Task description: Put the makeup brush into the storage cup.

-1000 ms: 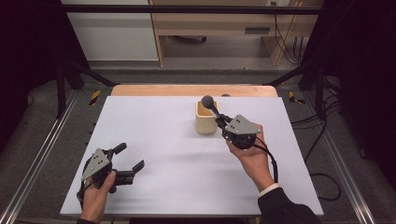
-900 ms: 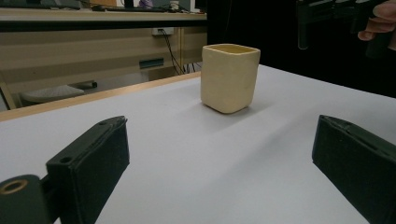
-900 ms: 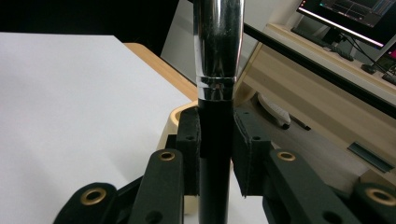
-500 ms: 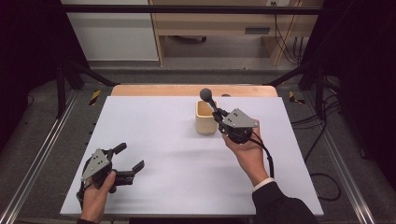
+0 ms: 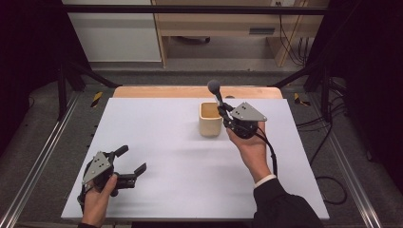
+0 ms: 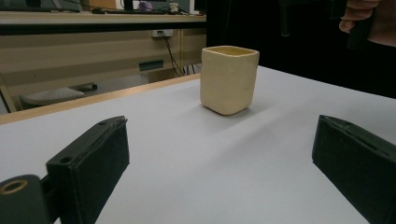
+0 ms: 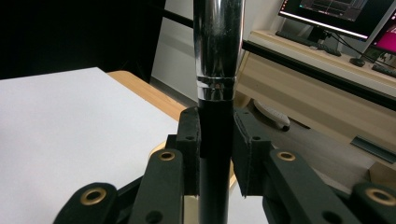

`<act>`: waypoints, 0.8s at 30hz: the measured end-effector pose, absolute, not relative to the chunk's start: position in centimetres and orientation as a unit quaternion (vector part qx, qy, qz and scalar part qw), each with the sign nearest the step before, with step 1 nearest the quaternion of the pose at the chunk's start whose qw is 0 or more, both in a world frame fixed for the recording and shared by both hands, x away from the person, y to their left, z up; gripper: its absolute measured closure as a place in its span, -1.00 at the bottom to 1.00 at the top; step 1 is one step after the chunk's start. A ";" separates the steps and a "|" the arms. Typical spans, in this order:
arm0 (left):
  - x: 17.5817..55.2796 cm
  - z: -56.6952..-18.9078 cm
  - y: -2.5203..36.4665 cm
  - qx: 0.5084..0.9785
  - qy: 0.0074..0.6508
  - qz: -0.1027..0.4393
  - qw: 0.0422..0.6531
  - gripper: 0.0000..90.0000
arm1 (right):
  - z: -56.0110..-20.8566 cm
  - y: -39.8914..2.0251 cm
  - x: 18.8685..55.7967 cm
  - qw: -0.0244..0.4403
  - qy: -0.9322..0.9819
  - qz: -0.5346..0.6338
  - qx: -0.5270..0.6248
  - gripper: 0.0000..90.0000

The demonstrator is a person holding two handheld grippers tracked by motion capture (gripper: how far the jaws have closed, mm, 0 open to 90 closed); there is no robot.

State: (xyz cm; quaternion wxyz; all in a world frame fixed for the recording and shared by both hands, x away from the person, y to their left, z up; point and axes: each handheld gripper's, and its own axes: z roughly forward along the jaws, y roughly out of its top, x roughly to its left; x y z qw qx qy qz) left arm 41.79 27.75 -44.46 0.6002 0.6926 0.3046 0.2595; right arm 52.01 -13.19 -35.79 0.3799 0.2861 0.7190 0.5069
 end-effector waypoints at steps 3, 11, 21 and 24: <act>41.8 -44.5 27.7 0.693 0.305 0.259 0.600 -0.92 | -35.7 -12.9 52.1 0.383 0.716 0.509 0.286 0.66; 41.7 -44.4 27.7 0.693 0.303 0.260 0.601 -0.92 | -35.7 -12.4 52.7 0.382 0.702 0.522 0.296 0.66; 41.8 -44.5 27.6 0.696 0.302 0.261 0.597 -0.92 | -35.6 -12.0 53.9 0.373 0.685 0.540 0.316 0.66; 41.8 -44.5 27.6 0.695 0.302 0.260 0.598 -0.92 | -35.9 -11.9 54.4 0.371 0.684 0.540 0.320 0.65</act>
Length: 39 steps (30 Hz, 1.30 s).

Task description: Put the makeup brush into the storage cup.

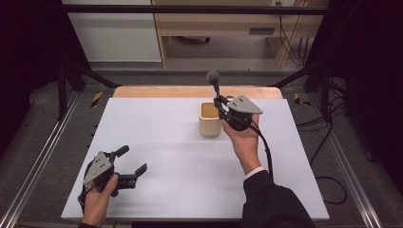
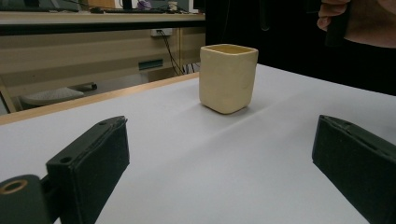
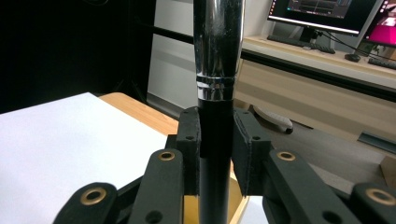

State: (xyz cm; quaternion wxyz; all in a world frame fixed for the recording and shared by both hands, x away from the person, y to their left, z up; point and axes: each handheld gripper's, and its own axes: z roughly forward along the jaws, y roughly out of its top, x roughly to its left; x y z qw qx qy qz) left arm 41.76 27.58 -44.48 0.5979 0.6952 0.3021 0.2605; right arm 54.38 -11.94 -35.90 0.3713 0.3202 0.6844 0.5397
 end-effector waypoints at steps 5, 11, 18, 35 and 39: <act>41.8 -44.5 27.5 0.696 0.301 0.259 0.598 -0.92 | -36.4 -11.6 54.9 0.371 0.681 0.540 0.327 0.66; 41.7 -44.5 27.4 0.697 0.300 0.259 0.597 -0.92 | -36.7 -10.8 55.1 0.377 0.673 0.543 0.332 0.66; 41.7 -44.5 27.4 0.695 0.300 0.259 0.600 -0.92 | -36.9 -10.5 55.5 0.375 0.667 0.546 0.340 0.66; 41.7 -44.5 27.1 0.699 0.292 0.263 0.597 -0.92 | -37.4 -9.9 55.8 0.371 0.662 0.552 0.345 0.66; 41.6 -44.4 27.1 0.698 0.292 0.263 0.598 -0.92 | -37.4 -9.7 55.8 0.371 0.661 0.554 0.343 0.66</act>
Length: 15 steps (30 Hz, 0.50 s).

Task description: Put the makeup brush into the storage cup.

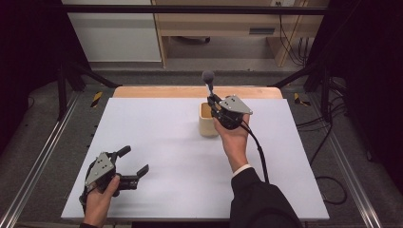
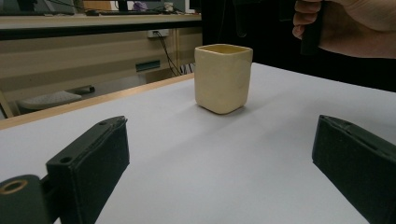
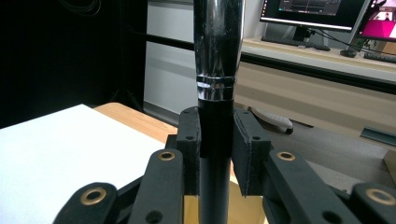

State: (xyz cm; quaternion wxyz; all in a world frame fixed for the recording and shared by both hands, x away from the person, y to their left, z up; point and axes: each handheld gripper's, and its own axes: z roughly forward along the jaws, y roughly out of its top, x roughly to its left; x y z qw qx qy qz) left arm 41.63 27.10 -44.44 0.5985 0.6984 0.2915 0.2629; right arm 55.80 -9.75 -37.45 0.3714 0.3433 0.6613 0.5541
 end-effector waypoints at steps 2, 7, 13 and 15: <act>41.6 -44.4 27.1 0.698 0.292 0.263 0.599 -0.92 | -37.5 -9.7 55.8 0.375 0.660 0.553 0.344 0.66; 41.7 -44.4 27.2 0.698 0.292 0.263 0.599 -0.92 | -37.6 -9.9 56.0 0.378 0.648 0.556 0.358 0.66; 41.7 -44.4 27.2 0.698 0.291 0.263 0.599 -0.92 | -37.8 -9.8 56.1 0.377 0.648 0.557 0.358 0.66; 41.6 -44.4 27.2 0.699 0.291 0.263 0.598 -0.92 | -38.0 -9.6 56.1 0.376 0.649 0.556 0.359 0.66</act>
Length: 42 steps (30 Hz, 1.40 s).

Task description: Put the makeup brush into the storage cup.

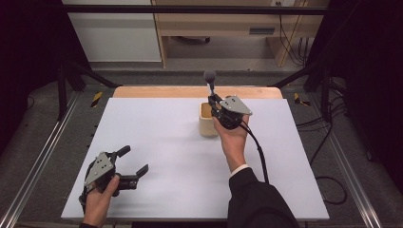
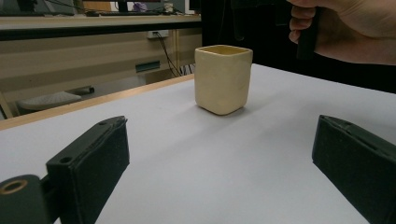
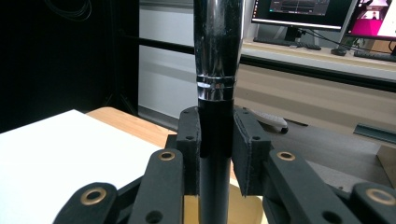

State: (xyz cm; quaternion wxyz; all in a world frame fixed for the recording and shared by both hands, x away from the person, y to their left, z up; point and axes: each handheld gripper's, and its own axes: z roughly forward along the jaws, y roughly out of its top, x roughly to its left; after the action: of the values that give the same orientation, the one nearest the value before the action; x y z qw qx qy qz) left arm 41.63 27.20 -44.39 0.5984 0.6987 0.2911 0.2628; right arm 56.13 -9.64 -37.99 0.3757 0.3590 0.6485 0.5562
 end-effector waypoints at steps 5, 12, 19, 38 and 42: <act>41.6 -44.4 27.2 0.699 0.291 0.262 0.598 -0.92 | -38.5 -9.4 56.3 0.374 0.651 0.554 0.358 0.66; 41.6 -44.4 27.1 0.700 0.289 0.262 0.598 -0.92 | -39.2 -9.6 56.5 0.369 0.648 0.556 0.368 0.66; 41.6 -44.4 27.1 0.700 0.289 0.262 0.598 -0.92 | -39.7 -9.6 56.4 0.364 0.652 0.555 0.367 0.66; 41.7 -44.4 27.2 0.701 0.289 0.262 0.597 -0.92 | -40.7 -9.6 56.2 0.353 0.652 0.557 0.375 0.66; 41.7 -44.4 27.2 0.700 0.289 0.261 0.598 -0.92 | -40.8 -9.4 56.3 0.353 0.653 0.558 0.371 0.66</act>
State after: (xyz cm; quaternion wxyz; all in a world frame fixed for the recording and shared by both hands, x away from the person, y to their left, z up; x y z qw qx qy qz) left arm 41.67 27.20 -44.42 0.5985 0.6998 0.2894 0.2614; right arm 56.25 -9.42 -40.76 0.3533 0.3707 0.6534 0.5576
